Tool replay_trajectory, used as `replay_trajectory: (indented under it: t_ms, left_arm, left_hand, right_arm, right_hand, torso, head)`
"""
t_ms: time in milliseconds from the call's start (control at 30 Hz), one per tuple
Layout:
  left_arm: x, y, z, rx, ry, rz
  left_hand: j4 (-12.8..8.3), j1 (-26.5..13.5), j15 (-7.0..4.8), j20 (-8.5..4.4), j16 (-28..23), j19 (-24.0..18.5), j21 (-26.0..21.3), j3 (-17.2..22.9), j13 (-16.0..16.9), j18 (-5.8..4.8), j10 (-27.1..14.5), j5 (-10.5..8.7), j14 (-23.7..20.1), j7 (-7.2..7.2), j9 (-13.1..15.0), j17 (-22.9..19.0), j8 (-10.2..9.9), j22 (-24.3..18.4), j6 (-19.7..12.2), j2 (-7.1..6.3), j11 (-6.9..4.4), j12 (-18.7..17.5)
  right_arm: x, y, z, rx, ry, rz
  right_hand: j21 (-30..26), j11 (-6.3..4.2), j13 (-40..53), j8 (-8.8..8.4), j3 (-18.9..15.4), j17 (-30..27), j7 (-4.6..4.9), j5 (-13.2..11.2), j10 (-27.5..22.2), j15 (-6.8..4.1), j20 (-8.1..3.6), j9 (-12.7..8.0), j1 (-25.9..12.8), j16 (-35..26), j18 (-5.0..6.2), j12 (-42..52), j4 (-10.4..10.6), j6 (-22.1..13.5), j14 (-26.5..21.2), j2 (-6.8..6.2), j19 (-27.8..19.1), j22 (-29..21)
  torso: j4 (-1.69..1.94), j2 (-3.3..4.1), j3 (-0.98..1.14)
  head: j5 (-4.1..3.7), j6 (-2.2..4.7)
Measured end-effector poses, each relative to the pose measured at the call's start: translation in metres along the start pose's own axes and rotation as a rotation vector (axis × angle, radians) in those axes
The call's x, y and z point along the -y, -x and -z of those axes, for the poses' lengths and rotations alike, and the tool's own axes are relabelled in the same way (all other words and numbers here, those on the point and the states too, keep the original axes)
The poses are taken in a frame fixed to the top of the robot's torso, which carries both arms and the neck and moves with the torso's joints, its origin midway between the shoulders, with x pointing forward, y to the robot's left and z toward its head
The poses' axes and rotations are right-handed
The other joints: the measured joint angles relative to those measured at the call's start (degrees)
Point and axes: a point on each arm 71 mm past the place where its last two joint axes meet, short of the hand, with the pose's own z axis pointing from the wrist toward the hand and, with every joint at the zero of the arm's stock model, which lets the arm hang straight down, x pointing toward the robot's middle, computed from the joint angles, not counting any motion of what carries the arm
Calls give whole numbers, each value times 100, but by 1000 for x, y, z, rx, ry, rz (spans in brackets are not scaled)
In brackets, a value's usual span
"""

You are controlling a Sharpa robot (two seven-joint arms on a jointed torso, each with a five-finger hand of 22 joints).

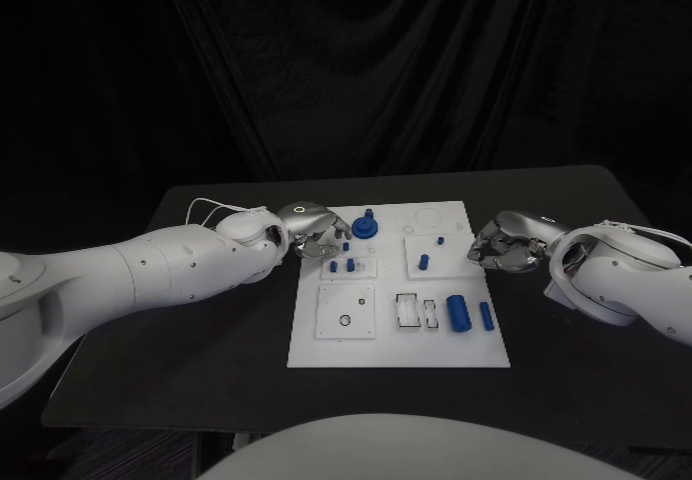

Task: Assemble the parts on the task board

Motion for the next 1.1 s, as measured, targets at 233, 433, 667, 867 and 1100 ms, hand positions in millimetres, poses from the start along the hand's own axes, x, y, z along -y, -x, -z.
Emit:
replay_trajectory:
  t_ms: [233, 433, 667, 867, 1100]
  left_arm:
    - [-15, 3, 13, 38, 36, -16]
    - [-21, 8, 34, 95, 41, -19]
    - [-21, 15, 60, 177, 32, 20]
    - [-19, 23, 81, 266, 39, 194]
    - [-3, 30, 95, 354, 10, 426]
  left_hand:
    - [-33, 30, -39, 0, -66, 0, 0, 33, 15, 0, -32, 0, -74, 0, -29, -175, 0, 0, 0, -30, -32, 1]
    - [-45, 28, -34, 91, -885, -886, 177, 127, 97, 0, -486, -21, -1121, 15, -130, -1212, 0, 0, 110, -107, -50, 152]
    - [146, -45, 122, 299, -2072, -4344, 168, 237, 174, 320, -1091, -172, -2217, 44, -272, -1713, 0, 0, 209, -181, -132, 567]
    - [572, -313, 828, 824, -2755, -6040, -987, -79, -66, 319, -1297, 847, -3096, 431, -499, -2151, 0, -267, 297, -104, 666, 827]
    - [865, -161, 994, 1308, -3058, -6256, -4283, -655, -777, 589, -1343, 1278, -3413, 526, -937, -2910, 38, -2287, 437, 80, 827, 928]
  right_arm:
    - [2, 0, 2, 2, -3, -2]
    - [4, 3, 7, 10, -7, -4]
    - [-7, 26, 2, 55, 16, 15]
    - [-26, 54, -6, 110, 54, 42]
    - [-39, 70, -11, 138, 75, 58]
  right_hand:
    - [-28, 0, 3, 0, 16, 0, 0, 0, 0, 0, 0, 11, 0, 0, 0, 0, -16, 0, 0, 0, 0, 0]
    - [-28, 0, 4, 0, 16, 0, 0, 0, 0, 0, 0, 10, 0, 0, 0, 1, -16, 0, 0, 0, 0, 0]
    - [-91, -21, 6, 0, 16, 0, 0, 0, -20, 0, 0, 24, 0, -49, 0, -99, -16, 0, 0, -1, 0, 0]
    - [-216, -21, 16, -29, 93, 0, 20, 0, -632, 1, 0, 57, -30, -90, 92, -674, -3, -20, -1, -31, 0, 0]
    - [-193, -19, -993, -33, 167, 0, 41, 0, -1166, 1, 0, 88, -30, -90, 91, -1321, 8, -41, -1, -30, 0, 0]
  torso:
    - [0, 1, -4]
    - [-1, 1, -6]
    - [-5, 0, -12]
    - [-13, 1, -35]
    - [31, 27, -119]
  head:
    - [-9, 0]
    - [-26, 0]
    - [-20, 0]
    - [-27, 0]
    - [-81, 0]
